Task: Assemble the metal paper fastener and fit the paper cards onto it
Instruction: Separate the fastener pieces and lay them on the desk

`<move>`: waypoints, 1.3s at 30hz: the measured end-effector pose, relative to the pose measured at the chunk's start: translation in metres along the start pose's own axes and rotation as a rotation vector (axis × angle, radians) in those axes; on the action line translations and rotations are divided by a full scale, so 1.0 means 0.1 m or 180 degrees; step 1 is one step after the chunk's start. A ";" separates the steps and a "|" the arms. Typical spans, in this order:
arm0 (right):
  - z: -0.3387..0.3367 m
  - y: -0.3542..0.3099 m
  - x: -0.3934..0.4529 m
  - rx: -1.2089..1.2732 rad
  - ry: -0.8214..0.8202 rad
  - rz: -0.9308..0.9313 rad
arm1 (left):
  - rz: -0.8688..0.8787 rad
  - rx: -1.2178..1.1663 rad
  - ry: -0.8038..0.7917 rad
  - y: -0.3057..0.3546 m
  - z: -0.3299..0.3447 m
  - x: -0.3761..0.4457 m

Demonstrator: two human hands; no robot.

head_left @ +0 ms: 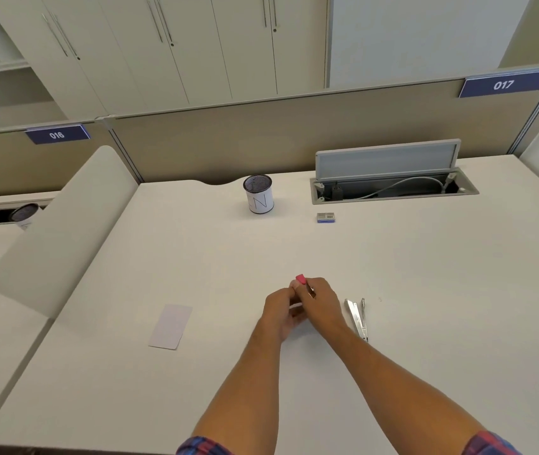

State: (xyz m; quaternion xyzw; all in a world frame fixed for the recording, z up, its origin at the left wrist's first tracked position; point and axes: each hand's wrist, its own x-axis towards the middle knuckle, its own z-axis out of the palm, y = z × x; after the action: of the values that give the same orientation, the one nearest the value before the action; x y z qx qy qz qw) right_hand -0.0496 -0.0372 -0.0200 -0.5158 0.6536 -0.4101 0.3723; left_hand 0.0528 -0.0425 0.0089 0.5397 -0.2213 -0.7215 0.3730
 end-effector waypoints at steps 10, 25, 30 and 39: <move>-0.15 -0.14 0.05 -0.0515 0.0343 -0.0171 | -0.0571 -0.1588 0.0417 0.03 0.16 -0.06; -0.48 -0.03 0.25 0.3013 0.0813 0.0822 | 0.0327 -0.1356 0.0549 0.39 0.10 0.03; -0.57 0.05 0.27 0.3194 0.0616 0.1245 | 0.1893 0.3001 0.1481 0.36 0.07 0.06; -0.58 0.14 0.16 0.3065 -0.0203 0.1168 | 0.2171 0.4720 -0.0665 0.33 0.22 0.01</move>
State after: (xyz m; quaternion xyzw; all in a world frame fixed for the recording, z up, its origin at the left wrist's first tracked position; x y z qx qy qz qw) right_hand -0.1107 -0.0418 -0.0114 -0.1750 0.4588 -0.5765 0.6531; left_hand 0.0422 -0.0658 0.0387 0.4791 -0.8258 -0.2816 0.0959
